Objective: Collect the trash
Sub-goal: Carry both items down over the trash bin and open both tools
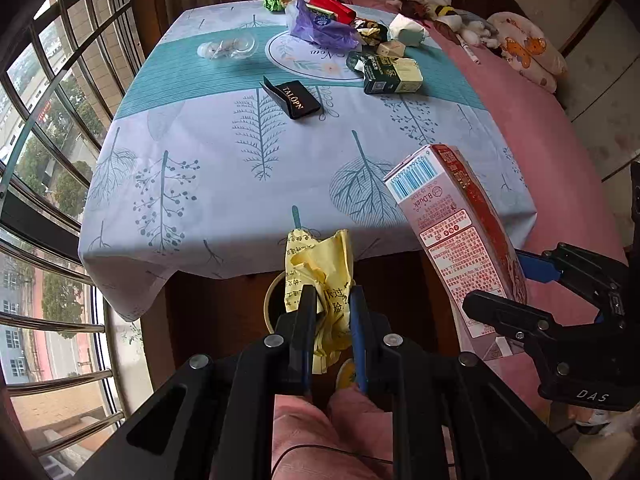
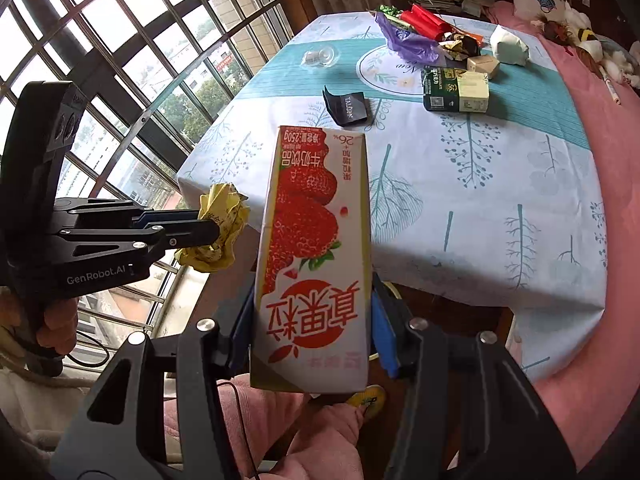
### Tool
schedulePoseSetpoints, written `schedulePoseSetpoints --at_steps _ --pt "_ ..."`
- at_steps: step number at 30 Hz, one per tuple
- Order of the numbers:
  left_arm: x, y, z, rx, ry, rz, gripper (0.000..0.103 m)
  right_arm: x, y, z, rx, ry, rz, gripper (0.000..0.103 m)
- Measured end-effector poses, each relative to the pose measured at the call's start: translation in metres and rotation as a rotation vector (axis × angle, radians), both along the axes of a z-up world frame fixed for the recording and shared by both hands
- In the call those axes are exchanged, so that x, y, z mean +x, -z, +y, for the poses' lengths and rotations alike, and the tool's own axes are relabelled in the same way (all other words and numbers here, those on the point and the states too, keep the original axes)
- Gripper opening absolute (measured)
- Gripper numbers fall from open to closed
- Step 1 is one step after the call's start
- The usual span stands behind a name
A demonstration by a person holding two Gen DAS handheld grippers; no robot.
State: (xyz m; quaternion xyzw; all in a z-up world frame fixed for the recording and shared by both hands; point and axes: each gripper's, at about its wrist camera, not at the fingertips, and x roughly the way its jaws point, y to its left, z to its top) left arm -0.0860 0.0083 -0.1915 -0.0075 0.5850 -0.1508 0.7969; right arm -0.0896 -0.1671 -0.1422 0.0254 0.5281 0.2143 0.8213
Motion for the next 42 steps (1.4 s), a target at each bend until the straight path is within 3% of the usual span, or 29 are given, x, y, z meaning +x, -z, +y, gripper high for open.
schedulePoseSetpoints --at_steps 4,9,14,19,22,23,24,25,27,28,35,42 --pt "-0.011 0.066 -0.005 0.001 0.001 0.078 0.015 -0.021 0.061 0.011 -0.041 -0.006 0.065 0.048" --pt "-0.012 0.152 0.000 0.008 -0.001 0.130 0.015 -0.034 0.160 0.018 -0.086 0.049 0.168 0.048" --pt "-0.010 0.246 0.001 0.035 -0.011 0.157 0.016 -0.033 0.266 0.016 -0.134 0.140 0.242 0.048" --pt "-0.003 0.318 -0.005 0.077 -0.003 0.152 0.018 -0.020 0.350 0.012 -0.165 0.200 0.266 0.049" --pt "-0.003 0.349 -0.012 0.108 0.012 0.156 0.036 -0.010 0.391 0.011 -0.175 0.221 0.284 0.050" --pt "-0.001 0.358 -0.014 0.115 0.013 0.160 0.052 -0.005 0.403 0.013 -0.174 0.229 0.294 0.050" --pt "-0.001 0.363 -0.015 0.117 0.010 0.156 0.067 -0.003 0.412 0.013 -0.176 0.238 0.294 0.050" --pt "-0.001 0.368 -0.014 0.110 0.009 0.150 0.073 -0.001 0.417 0.013 -0.171 0.243 0.282 0.052" --pt "0.005 0.374 -0.016 0.099 0.017 0.144 0.089 -0.002 0.426 0.013 -0.163 0.243 0.254 0.072" --pt "0.010 0.377 -0.013 0.097 0.026 0.139 0.089 -0.002 0.429 0.012 -0.158 0.245 0.249 0.084" --pt "0.020 0.371 -0.018 0.085 0.110 0.130 0.089 0.005 0.424 0.014 -0.173 0.286 0.247 0.085" --pt "0.014 0.329 -0.010 0.083 0.103 0.130 0.089 -0.005 0.387 0.016 -0.185 0.319 0.273 0.085"
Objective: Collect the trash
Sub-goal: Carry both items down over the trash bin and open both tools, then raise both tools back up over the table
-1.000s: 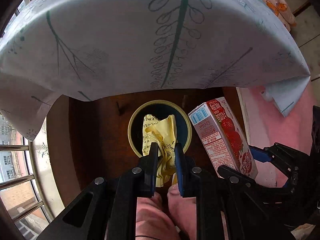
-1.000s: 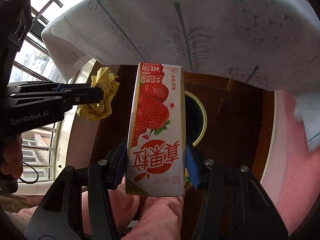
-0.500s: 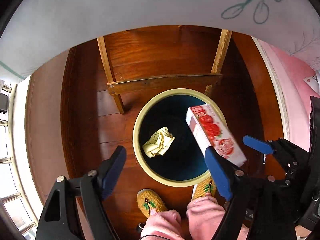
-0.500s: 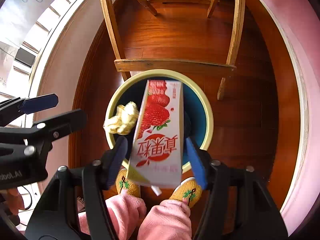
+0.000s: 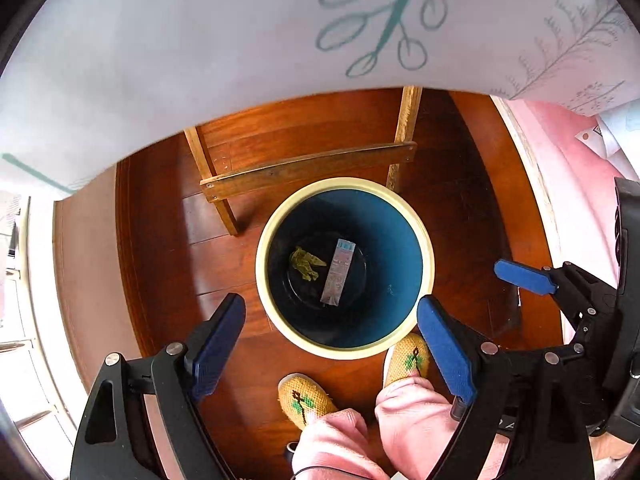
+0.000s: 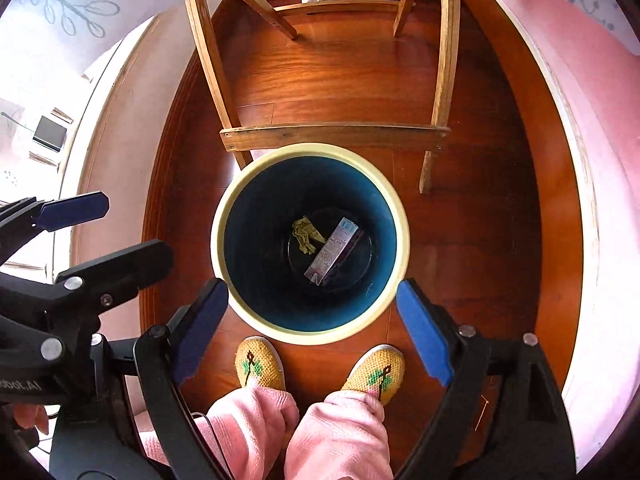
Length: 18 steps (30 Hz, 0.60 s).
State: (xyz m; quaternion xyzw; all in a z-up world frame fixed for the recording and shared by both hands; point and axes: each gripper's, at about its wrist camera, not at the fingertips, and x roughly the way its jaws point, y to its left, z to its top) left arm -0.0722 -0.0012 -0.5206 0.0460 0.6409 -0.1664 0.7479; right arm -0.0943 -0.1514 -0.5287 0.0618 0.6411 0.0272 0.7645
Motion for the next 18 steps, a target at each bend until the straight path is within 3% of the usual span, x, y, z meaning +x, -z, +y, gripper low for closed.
schedulePoseSetpoints --at_steps 8,12,18 --pt "-0.007 -0.093 0.016 0.035 -0.050 -0.020 0.076 -0.009 -0.081 0.001 0.002 0.029 0.026 0.085" --pt "-0.009 -0.152 0.029 0.044 -0.068 -0.046 0.071 -0.016 -0.144 0.006 0.016 0.028 -0.011 0.085" --pt "-0.007 -0.243 0.047 -0.013 -0.066 -0.075 0.071 -0.017 -0.252 0.016 0.041 0.018 -0.112 0.085"
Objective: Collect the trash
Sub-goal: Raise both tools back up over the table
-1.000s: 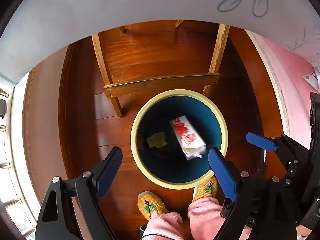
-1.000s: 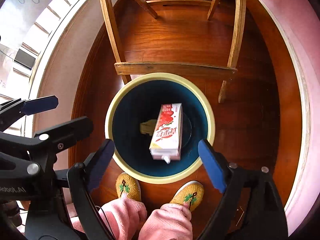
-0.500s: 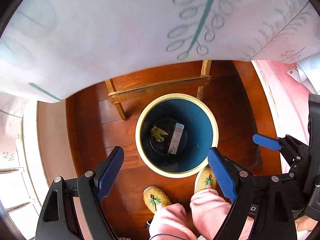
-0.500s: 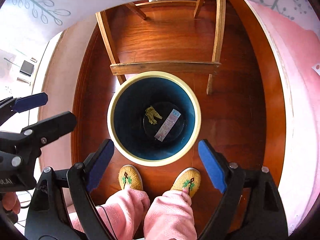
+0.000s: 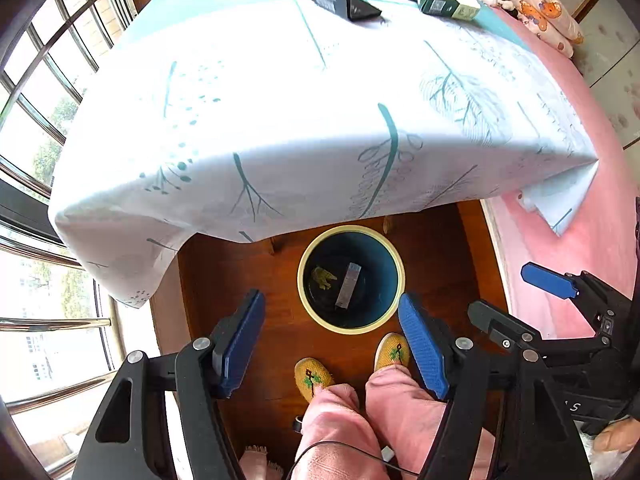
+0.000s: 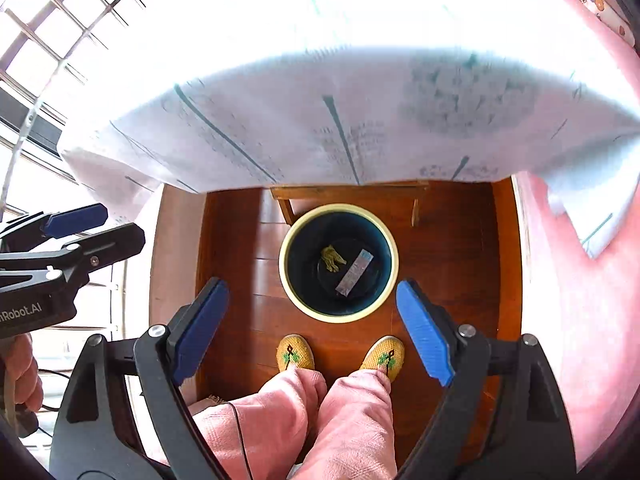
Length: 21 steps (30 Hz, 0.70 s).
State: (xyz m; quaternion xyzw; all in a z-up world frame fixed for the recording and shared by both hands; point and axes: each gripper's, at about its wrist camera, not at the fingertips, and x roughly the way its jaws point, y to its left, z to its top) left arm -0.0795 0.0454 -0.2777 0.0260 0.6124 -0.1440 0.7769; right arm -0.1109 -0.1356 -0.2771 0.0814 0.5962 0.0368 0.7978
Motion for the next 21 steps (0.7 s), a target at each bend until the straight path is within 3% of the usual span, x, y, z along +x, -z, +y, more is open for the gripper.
schedulePoseSetpoints --at_steps 6,10,18,21 --pt "0.011 -0.086 0.012 -0.019 -0.007 -0.094 0.071 0.010 -0.100 -0.001 0.061 0.044 -0.091 0.085" --pt "0.017 -0.138 0.019 -0.040 -0.016 -0.149 0.071 0.015 -0.152 -0.001 0.047 0.075 -0.152 0.085" --pt "0.046 -0.204 0.023 -0.100 -0.040 -0.223 0.071 0.029 -0.222 0.003 -0.049 0.096 -0.268 0.085" --pt "0.056 -0.214 0.018 -0.102 -0.037 -0.241 0.071 0.034 -0.242 0.004 -0.084 0.089 -0.302 0.085"
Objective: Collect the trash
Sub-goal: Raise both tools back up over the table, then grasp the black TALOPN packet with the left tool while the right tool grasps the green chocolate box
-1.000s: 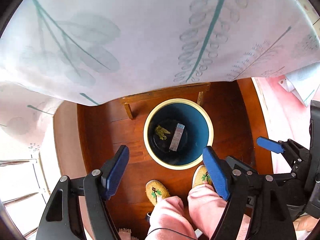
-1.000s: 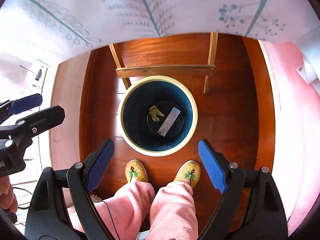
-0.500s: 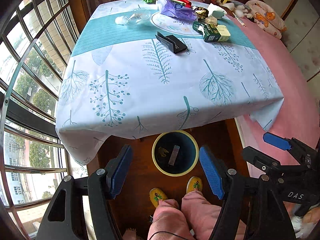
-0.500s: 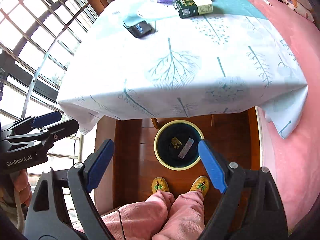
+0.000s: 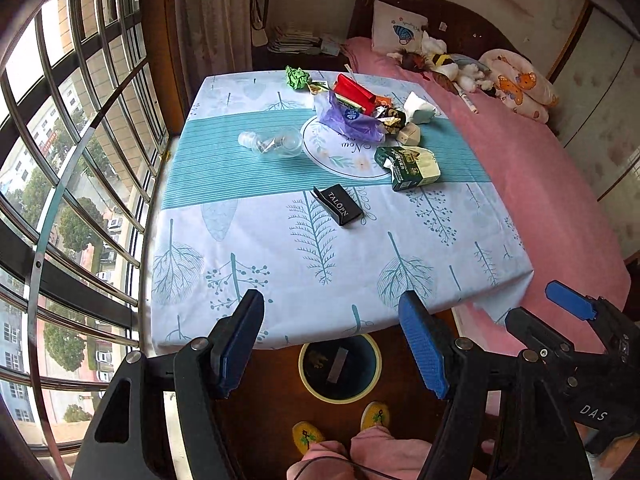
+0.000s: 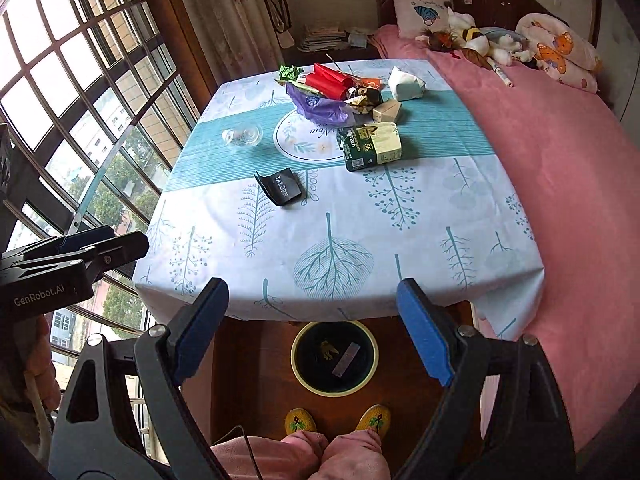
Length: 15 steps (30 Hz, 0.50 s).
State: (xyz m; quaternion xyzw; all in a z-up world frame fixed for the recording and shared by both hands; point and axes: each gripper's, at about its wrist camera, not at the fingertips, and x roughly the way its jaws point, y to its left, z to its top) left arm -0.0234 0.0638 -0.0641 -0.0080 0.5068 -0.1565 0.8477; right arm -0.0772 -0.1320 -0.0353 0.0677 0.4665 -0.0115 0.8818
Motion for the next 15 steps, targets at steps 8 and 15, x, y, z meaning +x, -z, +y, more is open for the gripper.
schedulePoseSetpoints --at_steps 8,15 --pt "0.030 -0.006 -0.013 0.006 0.021 -0.015 0.071 0.012 -0.016 -0.003 -0.062 0.023 -0.030 0.084" --pt "0.078 0.031 -0.034 0.010 -0.026 0.059 0.071 0.043 0.006 -0.031 -0.066 0.019 0.013 0.078"
